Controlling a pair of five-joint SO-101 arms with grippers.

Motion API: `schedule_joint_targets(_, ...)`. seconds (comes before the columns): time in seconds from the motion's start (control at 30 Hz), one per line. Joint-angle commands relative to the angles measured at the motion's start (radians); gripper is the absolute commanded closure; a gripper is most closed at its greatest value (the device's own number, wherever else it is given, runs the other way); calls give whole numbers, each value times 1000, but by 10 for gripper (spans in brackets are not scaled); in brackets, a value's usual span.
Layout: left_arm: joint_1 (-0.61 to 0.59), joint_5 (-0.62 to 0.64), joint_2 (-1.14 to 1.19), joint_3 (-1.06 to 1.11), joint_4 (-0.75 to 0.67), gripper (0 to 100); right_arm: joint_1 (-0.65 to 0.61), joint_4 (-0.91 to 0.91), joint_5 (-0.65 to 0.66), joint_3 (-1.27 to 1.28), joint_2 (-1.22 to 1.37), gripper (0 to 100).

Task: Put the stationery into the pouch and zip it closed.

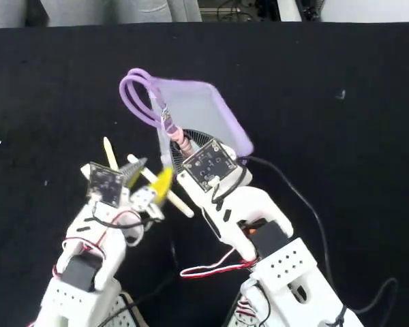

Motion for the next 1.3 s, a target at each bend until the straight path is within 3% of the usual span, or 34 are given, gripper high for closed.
schedule_joint_targets(0.0, -76, 9, -6, 31, -164, 825, 17, 28, 8, -38, -30, 987)
schedule_joint_targets(0.33, -10, 3, -2, 33, -150, 825, 17, 34, 8, -38, -31, 987)
schedule_joint_targets(0.47, 48, -2, -5, 33, -31, 825, 17, 29, 5, -48, -31, 987)
schedule_joint_targets(0.67, 140, -149, -8, 33, 75, 825, 15, 29, 2, -53, -31, 987)
schedule_joint_targets(1.27, 154, -150, -2, 33, -15, 825, 11, 38, 0, -51, -31, 987)
